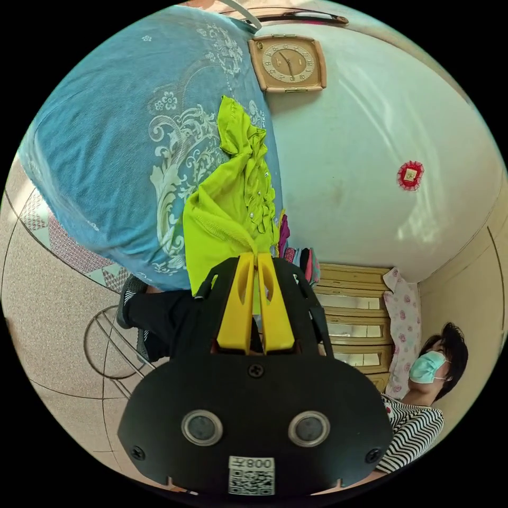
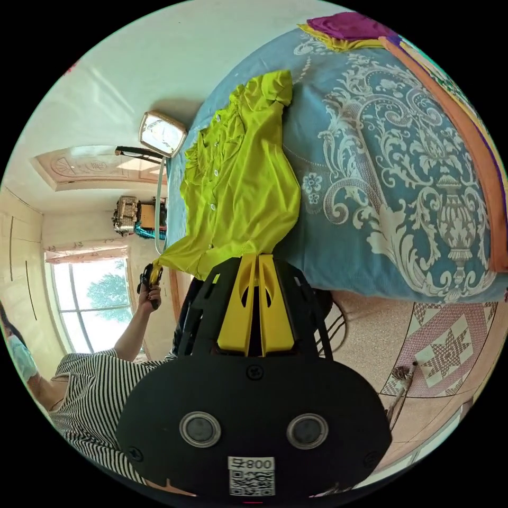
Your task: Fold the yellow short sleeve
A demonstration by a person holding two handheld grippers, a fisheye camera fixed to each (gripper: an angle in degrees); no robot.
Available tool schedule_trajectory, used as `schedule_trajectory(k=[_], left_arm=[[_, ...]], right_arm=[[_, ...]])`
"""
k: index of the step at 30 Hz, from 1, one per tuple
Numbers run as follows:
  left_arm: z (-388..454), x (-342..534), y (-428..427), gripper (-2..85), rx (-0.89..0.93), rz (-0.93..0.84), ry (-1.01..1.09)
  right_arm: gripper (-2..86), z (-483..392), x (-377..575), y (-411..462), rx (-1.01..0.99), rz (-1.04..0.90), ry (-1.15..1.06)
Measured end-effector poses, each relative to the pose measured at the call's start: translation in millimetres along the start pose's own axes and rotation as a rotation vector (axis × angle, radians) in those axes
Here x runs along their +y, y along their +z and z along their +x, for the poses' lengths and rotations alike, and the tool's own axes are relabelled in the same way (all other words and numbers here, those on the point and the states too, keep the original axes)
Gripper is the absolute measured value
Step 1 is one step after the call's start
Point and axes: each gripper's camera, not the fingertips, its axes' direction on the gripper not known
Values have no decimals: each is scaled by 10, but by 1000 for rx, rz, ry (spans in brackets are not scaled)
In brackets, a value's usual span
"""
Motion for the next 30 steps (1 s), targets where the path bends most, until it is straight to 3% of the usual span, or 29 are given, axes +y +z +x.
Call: schedule_trajectory(k=[6,9,15,21,30], left_arm=[[625,-218,-10,9,-13,-82,245],[467,-179,78,9,-72,-126,200],[-145,-183,251,12,-169,-118,-56],[-82,-390,270,26,-196,-123,-45],[212,-1039,149,66,-210,-25,-7]], right_arm=[[2,-240,35,-818,67,37,-183],[2,45,93,-652,113,-28,-119],[4,888,159,-210,-10,-93,131],[13,1185,169,-248,-95,-61,212],[11,1266,-32,-632,-45,25,266]])
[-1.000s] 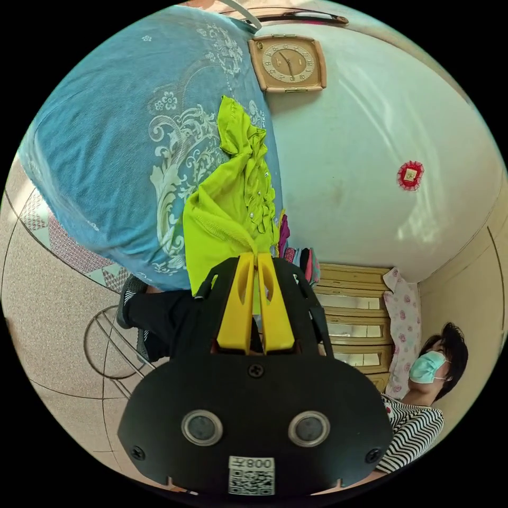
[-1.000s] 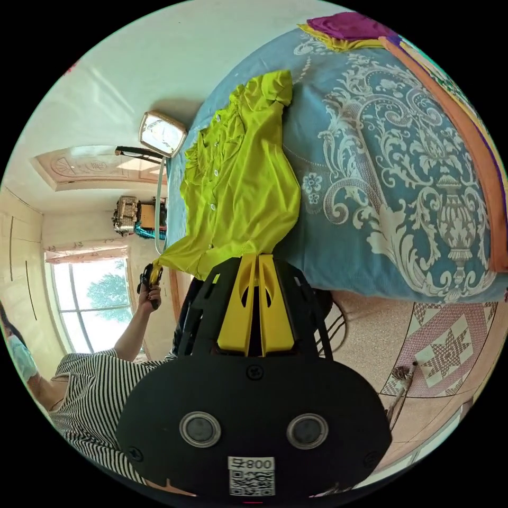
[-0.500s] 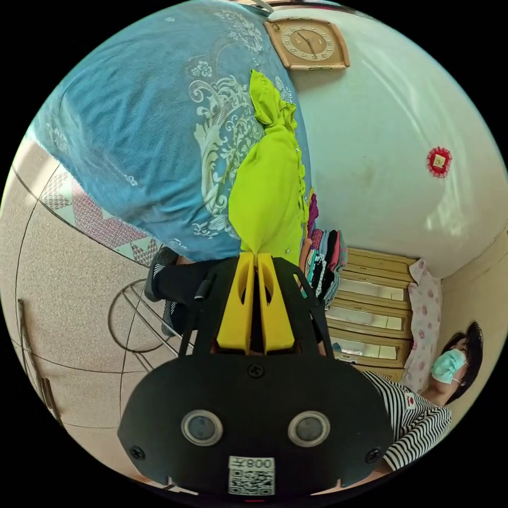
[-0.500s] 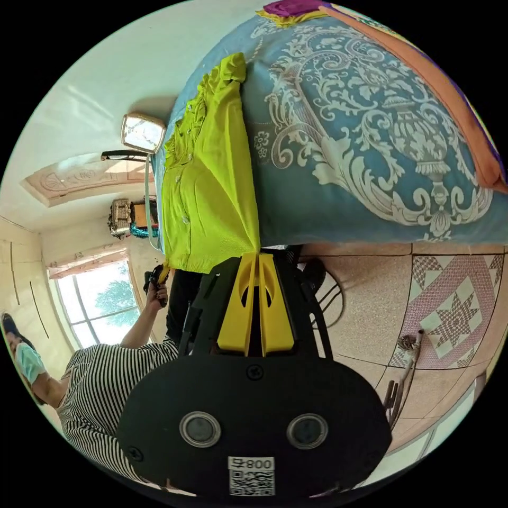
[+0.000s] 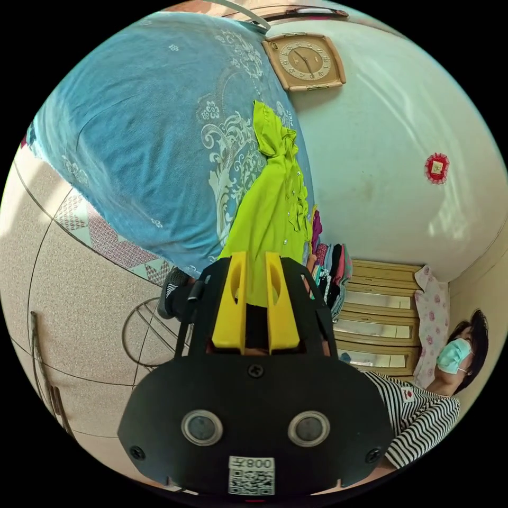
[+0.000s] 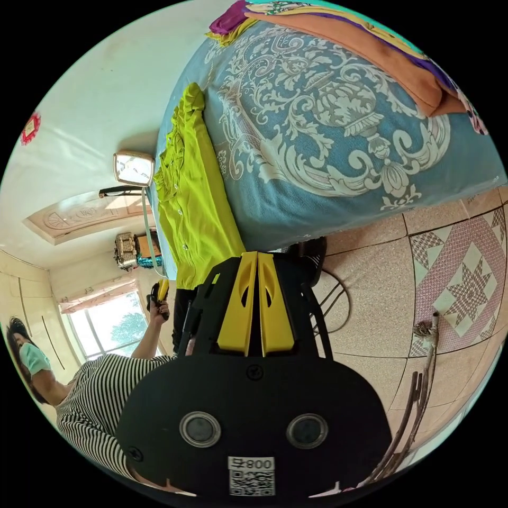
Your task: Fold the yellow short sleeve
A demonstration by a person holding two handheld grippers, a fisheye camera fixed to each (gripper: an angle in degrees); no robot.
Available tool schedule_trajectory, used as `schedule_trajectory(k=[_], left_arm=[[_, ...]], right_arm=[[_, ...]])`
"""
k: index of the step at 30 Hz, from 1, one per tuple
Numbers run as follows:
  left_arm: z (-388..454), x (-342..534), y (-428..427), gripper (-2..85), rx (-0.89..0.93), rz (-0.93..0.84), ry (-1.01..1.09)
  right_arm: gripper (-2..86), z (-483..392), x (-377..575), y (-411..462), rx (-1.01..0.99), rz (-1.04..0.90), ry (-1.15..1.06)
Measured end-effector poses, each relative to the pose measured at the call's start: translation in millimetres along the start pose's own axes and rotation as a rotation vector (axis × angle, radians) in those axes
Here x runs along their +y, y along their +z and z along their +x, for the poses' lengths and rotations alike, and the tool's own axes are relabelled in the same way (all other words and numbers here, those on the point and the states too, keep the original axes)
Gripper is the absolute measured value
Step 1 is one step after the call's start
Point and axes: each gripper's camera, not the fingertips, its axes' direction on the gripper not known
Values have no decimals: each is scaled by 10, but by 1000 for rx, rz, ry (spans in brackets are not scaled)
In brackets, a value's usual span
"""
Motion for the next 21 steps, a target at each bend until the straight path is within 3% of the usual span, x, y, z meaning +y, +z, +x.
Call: schedule_trajectory(k=[8,13,16,21], left_arm=[[530,-1363,442,81,-71,5,67],[816,-2212,819,78,-209,38,56],[924,-2524,925,67,-266,97,48],[1115,-2891,1121,21,-324,33,102]], right_arm=[[57,-752,-719,-339,63,129,-136],[80,-1430,-1606,-342,172,172,-265],[87,-1689,-2135,-261,214,184,-296],[101,-2008,-2774,-168,195,235,-311]])
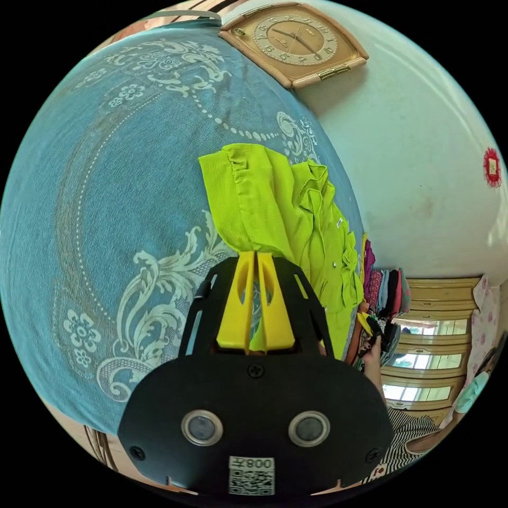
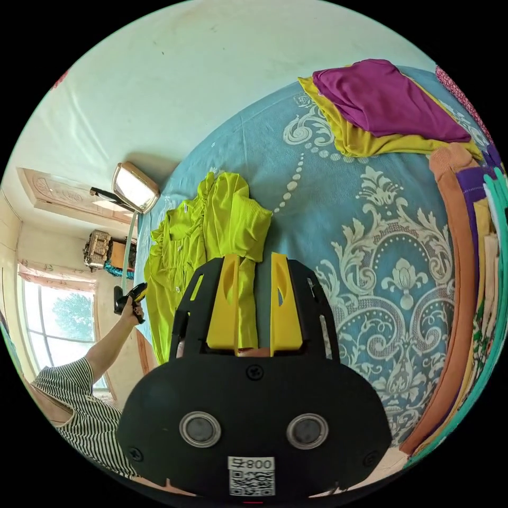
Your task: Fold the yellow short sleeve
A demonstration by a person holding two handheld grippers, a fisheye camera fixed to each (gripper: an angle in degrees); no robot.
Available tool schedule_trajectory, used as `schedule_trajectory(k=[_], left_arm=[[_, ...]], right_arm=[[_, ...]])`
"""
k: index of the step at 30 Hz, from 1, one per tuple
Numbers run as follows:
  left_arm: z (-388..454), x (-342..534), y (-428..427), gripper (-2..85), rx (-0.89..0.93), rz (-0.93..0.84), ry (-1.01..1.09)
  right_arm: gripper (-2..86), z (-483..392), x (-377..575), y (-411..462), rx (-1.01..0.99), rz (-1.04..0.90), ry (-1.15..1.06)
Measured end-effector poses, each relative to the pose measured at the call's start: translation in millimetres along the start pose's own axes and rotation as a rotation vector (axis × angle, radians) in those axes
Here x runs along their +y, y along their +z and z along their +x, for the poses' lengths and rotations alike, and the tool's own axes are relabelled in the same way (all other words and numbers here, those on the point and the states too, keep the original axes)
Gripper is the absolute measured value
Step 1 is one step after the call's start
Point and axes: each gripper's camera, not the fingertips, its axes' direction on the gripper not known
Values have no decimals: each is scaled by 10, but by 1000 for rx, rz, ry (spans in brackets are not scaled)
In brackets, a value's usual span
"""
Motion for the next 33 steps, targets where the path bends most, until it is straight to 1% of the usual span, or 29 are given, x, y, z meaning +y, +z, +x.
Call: schedule_trajectory(k=[3,6,10,12,14,17,19,20,22,23,25,26,28,29,30,31,33], left_arm=[[104,-176,-82,10,4,8,34],[223,-340,-356,5,7,97,78],[286,-589,-734,3,-83,181,85],[281,-687,-821,2,-86,185,72],[305,-754,-897,2,-122,219,54],[315,-896,-977,3,-114,241,43],[327,-1005,-954,4,-93,234,44],[334,-1033,-932,5,-89,223,46],[392,-1126,-823,9,-83,196,67],[404,-1150,-790,11,-76,187,70],[458,-1239,-663,22,-46,166,83],[473,-1266,-631,26,-35,156,89],[546,-1368,-526,39,-5,125,121],[568,-1391,-505,42,-3,118,132],[615,-1438,-467,48,-6,104,154],[662,-1486,-430,54,-16,88,178],[724,-1552,-397,60,-58,78,198]], right_arm=[[105,-179,-272,73,39,2,-44],[98,-302,-481,157,70,-30,-66],[53,-363,-714,133,38,-22,-29],[38,-426,-797,50,12,-6,-35],[27,-556,-901,-100,32,15,-63],[16,-850,-1165,-405,89,7,-139],[8,-1061,-1413,-582,196,-20,-181],[6,-1098,-1475,-609,230,-28,-185],[2,-1111,-1715,-653,365,-58,-147],[3,-1093,-1766,-659,380,-61,-137],[7,-989,-1927,-696,389,-70,-48],[10,-1006,-1941,-722,378,-58,-47],[33,-1217,-1921,-806,347,7,-124],[40,-1288,-1910,-798,334,8,-155],[71,-1441,-1884,-739,328,-12,-224],[95,-1584,-1858,-656,358,-45,-271],[119,-1800,-1786,-606,378,-36,-342]])
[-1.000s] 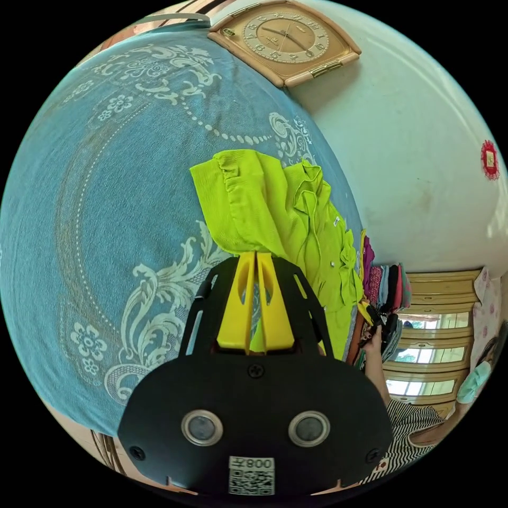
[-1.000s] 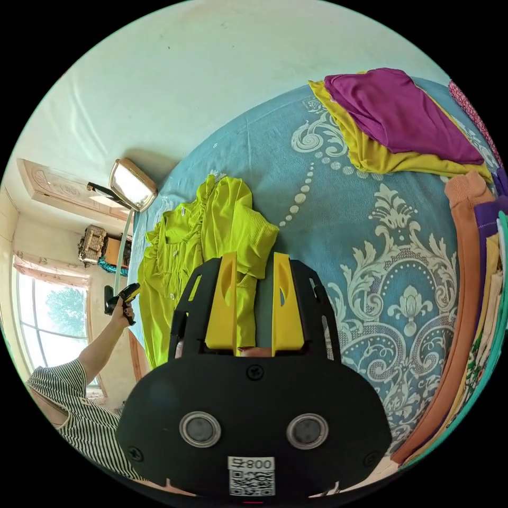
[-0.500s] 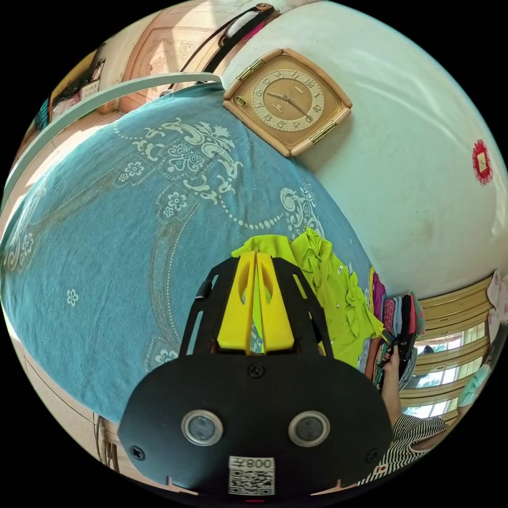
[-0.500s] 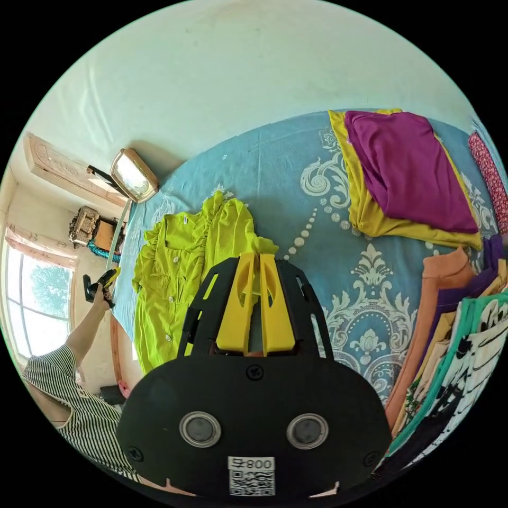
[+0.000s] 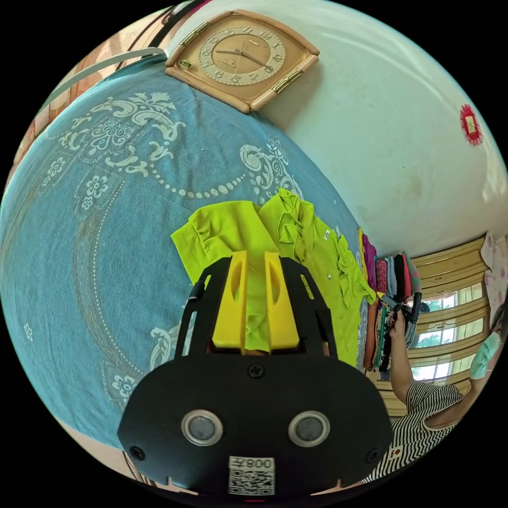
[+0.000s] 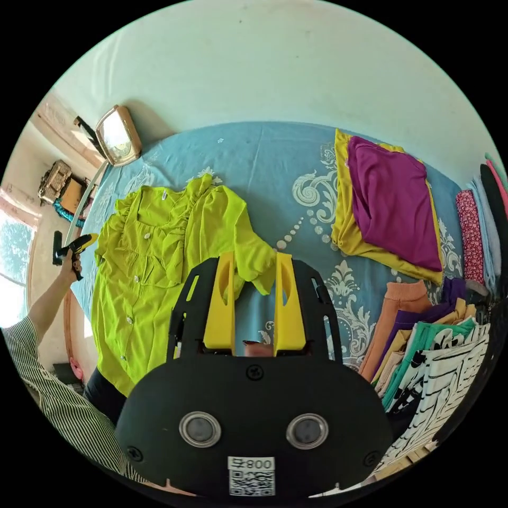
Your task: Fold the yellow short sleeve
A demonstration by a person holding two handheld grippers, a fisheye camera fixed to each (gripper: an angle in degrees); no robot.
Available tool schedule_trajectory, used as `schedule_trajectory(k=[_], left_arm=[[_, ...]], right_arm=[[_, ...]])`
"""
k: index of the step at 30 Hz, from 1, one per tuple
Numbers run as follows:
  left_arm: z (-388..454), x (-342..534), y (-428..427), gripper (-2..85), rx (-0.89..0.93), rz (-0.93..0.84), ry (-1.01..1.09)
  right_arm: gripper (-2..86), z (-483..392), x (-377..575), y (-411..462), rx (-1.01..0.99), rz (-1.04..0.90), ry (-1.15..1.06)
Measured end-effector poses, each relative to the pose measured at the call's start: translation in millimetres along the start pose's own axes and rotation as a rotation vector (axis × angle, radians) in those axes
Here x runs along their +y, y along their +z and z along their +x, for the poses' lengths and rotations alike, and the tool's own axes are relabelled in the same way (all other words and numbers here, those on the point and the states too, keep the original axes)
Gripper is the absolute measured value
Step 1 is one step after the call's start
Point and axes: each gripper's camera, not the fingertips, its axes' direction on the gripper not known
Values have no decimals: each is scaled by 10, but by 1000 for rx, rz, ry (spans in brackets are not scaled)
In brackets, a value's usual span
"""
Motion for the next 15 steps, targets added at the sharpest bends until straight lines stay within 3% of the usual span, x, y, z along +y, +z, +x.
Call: schedule_trajectory(k=[3,6,9,15], left_arm=[[22,-99,27,64,-38,-1,7],[-37,-165,65,63,-36,-3,-29],[-109,-199,84,58,6,15,-75],[-108,-331,39,51,-5,25,-50]], right_arm=[[133,-258,14,-46,163,36,-64],[80,-316,-29,106,311,-8,-110],[26,-234,-189,144,284,-46,-104],[15,113,-802,-600,57,-54,-51]])
